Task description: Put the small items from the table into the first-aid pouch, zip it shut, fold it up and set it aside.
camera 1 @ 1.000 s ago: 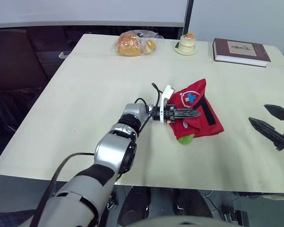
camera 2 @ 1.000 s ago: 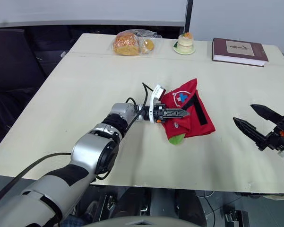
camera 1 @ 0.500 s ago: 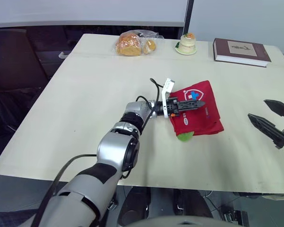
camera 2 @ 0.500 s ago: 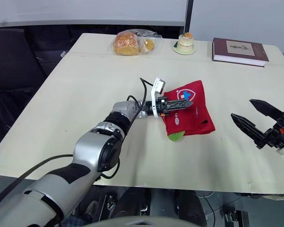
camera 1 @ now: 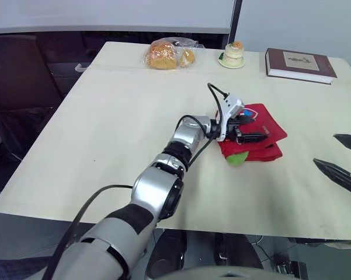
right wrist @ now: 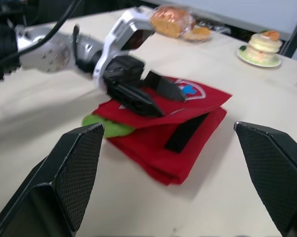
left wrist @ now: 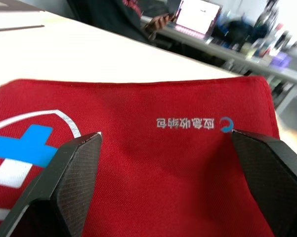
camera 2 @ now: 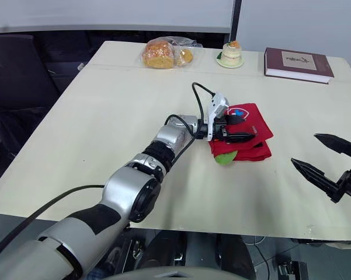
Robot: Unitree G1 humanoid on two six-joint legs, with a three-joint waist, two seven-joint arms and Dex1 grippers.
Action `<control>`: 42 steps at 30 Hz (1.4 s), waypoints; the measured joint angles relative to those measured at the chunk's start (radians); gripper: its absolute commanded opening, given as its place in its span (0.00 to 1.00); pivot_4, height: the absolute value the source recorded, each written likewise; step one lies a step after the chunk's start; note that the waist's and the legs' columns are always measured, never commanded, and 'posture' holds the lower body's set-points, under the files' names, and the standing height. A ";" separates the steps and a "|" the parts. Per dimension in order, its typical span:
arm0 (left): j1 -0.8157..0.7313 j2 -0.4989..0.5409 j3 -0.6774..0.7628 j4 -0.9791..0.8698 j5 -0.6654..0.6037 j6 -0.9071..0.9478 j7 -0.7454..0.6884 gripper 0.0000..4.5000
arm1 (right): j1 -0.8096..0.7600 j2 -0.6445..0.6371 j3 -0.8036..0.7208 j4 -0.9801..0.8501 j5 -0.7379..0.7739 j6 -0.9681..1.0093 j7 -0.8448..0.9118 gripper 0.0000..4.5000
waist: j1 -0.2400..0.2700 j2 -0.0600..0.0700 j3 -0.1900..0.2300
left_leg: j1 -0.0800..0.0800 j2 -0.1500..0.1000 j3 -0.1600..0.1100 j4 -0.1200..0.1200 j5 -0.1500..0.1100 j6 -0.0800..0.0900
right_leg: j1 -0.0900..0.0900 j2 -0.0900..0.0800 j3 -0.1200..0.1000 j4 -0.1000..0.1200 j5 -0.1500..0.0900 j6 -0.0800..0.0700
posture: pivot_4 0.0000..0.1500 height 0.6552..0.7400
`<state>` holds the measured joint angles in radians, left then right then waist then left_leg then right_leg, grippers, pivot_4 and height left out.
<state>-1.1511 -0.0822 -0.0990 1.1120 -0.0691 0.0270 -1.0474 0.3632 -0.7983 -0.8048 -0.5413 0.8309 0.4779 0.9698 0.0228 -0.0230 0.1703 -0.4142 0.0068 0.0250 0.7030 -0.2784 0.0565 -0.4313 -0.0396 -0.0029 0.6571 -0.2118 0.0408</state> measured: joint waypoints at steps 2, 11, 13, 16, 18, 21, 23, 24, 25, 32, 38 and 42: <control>-0.001 -0.001 -0.013 0.002 0.018 -0.021 0.018 0.98 | 0.004 0.001 0.000 0.017 -0.015 -0.013 0.006 1.00 | -0.001 0.000 0.000 | 0.000 0.000 0.000 0.000 0.000 0.000 | 0.000 0.000 0.000 0.000 0.000 0.000 | 1.00 0.87; -0.029 -0.020 -0.056 0.040 0.104 -0.094 0.149 0.98 | 0.003 0.024 0.005 0.041 -0.058 -0.066 0.014 1.00 | -0.001 0.000 -0.001 | 0.000 0.000 0.000 0.000 0.000 0.000 | 0.000 0.000 0.000 0.000 0.000 0.000 | 1.00 0.87; -0.039 -0.026 -0.058 0.049 0.110 -0.082 0.172 0.98 | 0.002 0.028 0.006 0.041 -0.062 -0.070 0.013 1.00 | 0.001 0.000 -0.001 | 0.000 0.000 0.000 0.000 0.000 0.000 | 0.000 0.000 0.000 0.000 0.000 0.000 | 1.00 0.87; -0.050 -0.032 -0.068 0.057 0.128 -0.075 0.209 0.98 | 0.001 0.033 0.007 0.046 -0.067 -0.075 0.013 1.00 | 0.001 0.000 -0.001 | 0.000 0.000 0.000 0.000 0.000 0.000 | 0.000 0.000 0.000 0.000 0.000 0.000 | 1.00 0.87; -0.051 -0.037 -0.069 0.060 0.143 -0.070 0.228 0.82 | 0.001 0.035 0.009 0.049 -0.071 -0.075 0.012 1.00 | 0.001 0.000 -0.002 | 0.000 0.000 0.000 0.000 0.000 0.000 | 0.000 0.000 0.000 0.000 0.000 0.000 | 1.00 0.87; -0.050 -0.036 -0.116 0.058 0.199 -0.083 0.270 0.48 | -0.002 0.046 0.023 0.049 -0.076 -0.078 0.006 1.00 | 0.001 0.000 -0.005 | 0.001 0.000 -0.001 0.000 0.000 0.000 | 0.001 0.000 -0.001 0.000 0.000 0.000 | 1.00 0.87; -0.045 -0.035 -0.148 0.056 0.232 -0.096 0.269 0.33 | -0.002 0.053 0.025 0.049 -0.077 -0.085 0.004 1.00 | 0.003 0.001 -0.010 | 0.001 0.000 -0.001 0.000 0.000 0.000 | 0.002 0.000 -0.001 -0.001 0.000 0.000 | 1.00 0.87; -0.039 -0.037 -0.150 0.056 0.235 -0.098 0.269 0.23 | -0.003 0.053 0.025 0.049 -0.077 -0.089 0.004 1.00 | 0.004 0.000 -0.013 | 0.002 0.000 -0.001 0.000 -0.001 0.001 | 0.003 0.000 -0.001 -0.002 0.000 0.000 | 1.00 0.87; -0.035 -0.038 -0.149 0.056 0.236 -0.098 0.268 0.20 | -0.003 0.054 0.025 0.049 -0.077 -0.091 0.003 1.00 | 0.004 0.000 -0.014 | 0.002 0.000 -0.002 0.000 -0.001 0.001 | 0.004 0.000 -0.002 -0.002 0.000 0.000 | 1.00 0.87; -0.035 -0.054 -0.084 0.065 0.177 -0.093 0.207 0.01 | 0.006 0.064 0.025 0.049 -0.080 -0.095 0.003 1.00 | 0.002 0.001 -0.014 | 0.000 0.000 -0.002 0.000 -0.001 0.001 | 0.002 0.000 -0.002 -0.002 0.000 0.000 | 1.00 0.87; -0.045 -0.076 -0.060 0.068 0.144 -0.095 0.126 0.01 | 0.004 0.065 0.025 0.049 -0.082 -0.098 -0.002 1.00 | 0.002 0.001 -0.014 | 0.000 0.000 -0.001 0.000 -0.001 0.001 | 0.001 0.000 -0.002 -0.002 0.000 0.000 | 1.00 0.87; -0.036 -0.077 -0.126 0.097 0.196 -0.114 0.105 0.01 | 0.010 0.078 0.025 0.048 -0.086 -0.104 -0.009 1.00 | 0.000 0.001 -0.014 | 0.000 0.000 -0.001 0.000 -0.001 0.001 | 0.001 0.000 -0.002 -0.002 0.000 0.000 | 1.00 0.87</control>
<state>-1.1875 -0.1593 -0.2254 1.2088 0.1266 -0.0872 -0.9421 0.3732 -0.7206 -0.7798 -0.4934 0.7449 0.3737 0.9604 0.0227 -0.0215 0.1567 -0.4142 0.0067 0.0236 0.7029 -0.2790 0.0575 -0.4300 -0.0392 -0.0047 0.6547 -0.2122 0.0410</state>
